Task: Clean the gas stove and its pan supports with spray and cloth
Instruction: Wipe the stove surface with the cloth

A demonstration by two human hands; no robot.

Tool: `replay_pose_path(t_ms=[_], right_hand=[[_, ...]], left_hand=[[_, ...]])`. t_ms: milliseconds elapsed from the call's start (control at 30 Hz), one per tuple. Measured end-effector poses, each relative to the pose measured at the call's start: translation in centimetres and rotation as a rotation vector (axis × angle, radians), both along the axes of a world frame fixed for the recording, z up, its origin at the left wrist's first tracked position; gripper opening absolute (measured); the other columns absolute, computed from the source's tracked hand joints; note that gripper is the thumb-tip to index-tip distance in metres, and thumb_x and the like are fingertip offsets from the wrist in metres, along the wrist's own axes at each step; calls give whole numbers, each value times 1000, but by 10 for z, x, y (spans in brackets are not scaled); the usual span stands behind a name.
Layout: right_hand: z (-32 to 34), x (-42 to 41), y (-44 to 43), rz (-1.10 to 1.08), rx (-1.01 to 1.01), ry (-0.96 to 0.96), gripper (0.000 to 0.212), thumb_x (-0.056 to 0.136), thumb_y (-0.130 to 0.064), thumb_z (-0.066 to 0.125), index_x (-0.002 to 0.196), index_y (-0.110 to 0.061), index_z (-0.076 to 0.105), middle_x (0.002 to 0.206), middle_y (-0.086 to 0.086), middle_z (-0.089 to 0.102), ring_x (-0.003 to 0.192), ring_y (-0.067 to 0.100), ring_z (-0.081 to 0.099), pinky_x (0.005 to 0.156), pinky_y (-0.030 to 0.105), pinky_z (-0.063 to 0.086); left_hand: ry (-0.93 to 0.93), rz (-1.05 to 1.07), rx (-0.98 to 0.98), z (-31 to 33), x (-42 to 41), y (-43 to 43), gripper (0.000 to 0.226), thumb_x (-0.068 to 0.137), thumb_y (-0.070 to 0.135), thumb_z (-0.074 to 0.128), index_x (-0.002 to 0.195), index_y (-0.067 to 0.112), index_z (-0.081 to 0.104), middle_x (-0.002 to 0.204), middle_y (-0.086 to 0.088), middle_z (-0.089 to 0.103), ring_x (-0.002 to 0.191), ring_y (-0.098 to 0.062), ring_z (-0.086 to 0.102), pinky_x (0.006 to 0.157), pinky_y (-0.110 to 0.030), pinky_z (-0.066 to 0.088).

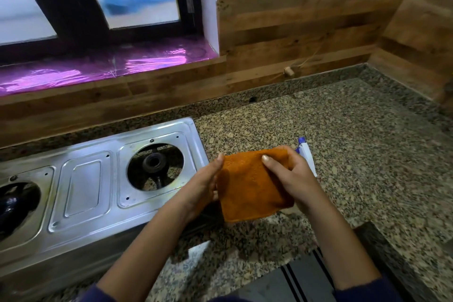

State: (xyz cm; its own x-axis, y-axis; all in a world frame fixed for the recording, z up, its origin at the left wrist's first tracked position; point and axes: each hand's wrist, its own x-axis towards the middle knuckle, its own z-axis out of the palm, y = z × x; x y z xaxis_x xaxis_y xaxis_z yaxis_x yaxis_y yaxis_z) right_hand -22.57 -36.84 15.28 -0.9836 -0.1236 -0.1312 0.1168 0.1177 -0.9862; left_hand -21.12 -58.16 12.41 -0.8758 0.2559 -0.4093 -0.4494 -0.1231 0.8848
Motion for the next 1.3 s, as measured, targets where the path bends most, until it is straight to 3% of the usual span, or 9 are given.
replay_pose_path(t_ms=[67, 200, 300, 500, 633, 800, 1033, 1167, 1300], right_hand=[[-9, -4, -10, -84, -29, -100, 23, 88, -36, 69, 105, -22, 62, 103, 1, 70, 94, 23, 68, 71, 33, 55], [-23, -5, -8, -181, -171, -419, 38, 88, -29, 71, 122, -17, 60, 106, 12, 69, 91, 30, 69, 64, 39, 58], [-28, -2, 4, 12, -257, -501, 62, 83, -16, 73, 138, -30, 47, 120, 12, 62, 103, 36, 64, 73, 47, 59], [-25, 5, 3, 308, -55, -333, 110, 74, 7, 76, 145, -58, 22, 143, 16, 46, 108, 29, 65, 81, 38, 60], [-21, 8, -5, 342, 74, -211, 101, 64, 1, 85, 138, -52, 41, 145, 2, 33, 114, 23, 54, 73, 31, 60], [-27, 9, -20, 307, 411, -73, 80, 61, -3, 86, 116, -48, 49, 130, -8, 42, 115, 26, 49, 81, 48, 59], [-23, 10, -39, 292, 730, 93, 25, 73, -19, 80, 92, -30, 67, 109, -1, 47, 98, 16, 52, 81, 26, 51], [-12, -5, -45, 446, 715, 71, 15, 76, -30, 81, 87, -28, 71, 105, -3, 56, 98, 16, 56, 86, 37, 52], [-4, -32, -64, 533, 506, -97, 31, 78, -27, 81, 102, -21, 63, 99, 4, 68, 91, 22, 66, 73, 39, 57]], left_hand=[[-74, 8, -2, -16, 9, 6, 87, 59, 68, 77, 130, 23, 56, 119, -3, 67, 105, -25, 64, 92, -45, 49], [-81, 78, 18, -30, 14, 7, 94, 66, 16, 88, 141, 40, 36, 122, -19, 66, 103, -34, 68, 74, -44, 57], [-60, 98, 132, -20, 15, -1, 67, 84, 7, 70, 134, 45, 48, 118, -24, 65, 98, -38, 68, 74, -43, 57], [74, 158, 83, -9, 8, -12, 23, 94, 1, 54, 103, 11, 73, 127, -10, 64, 111, -27, 62, 78, -32, 56], [127, -44, -193, -7, 8, -27, 48, 73, 19, 84, 118, 28, 68, 128, 3, 62, 113, -19, 61, 90, -37, 56], [387, -200, -696, -14, 16, -30, 86, 53, 31, 90, 130, 38, 53, 129, 3, 52, 117, -16, 53, 97, -37, 50], [591, -22, -1082, -25, 43, -30, 34, 74, 29, 73, 107, 34, 71, 89, 4, 49, 95, -20, 54, 74, -31, 43], [503, -16, -1073, -30, 54, -51, 22, 76, 48, 71, 87, 29, 73, 105, 2, 46, 103, -14, 43, 82, -32, 42], [190, 13, -595, -29, 62, -65, 27, 77, 47, 72, 81, 21, 69, 72, 3, 63, 68, -10, 59, 66, -29, 44]])
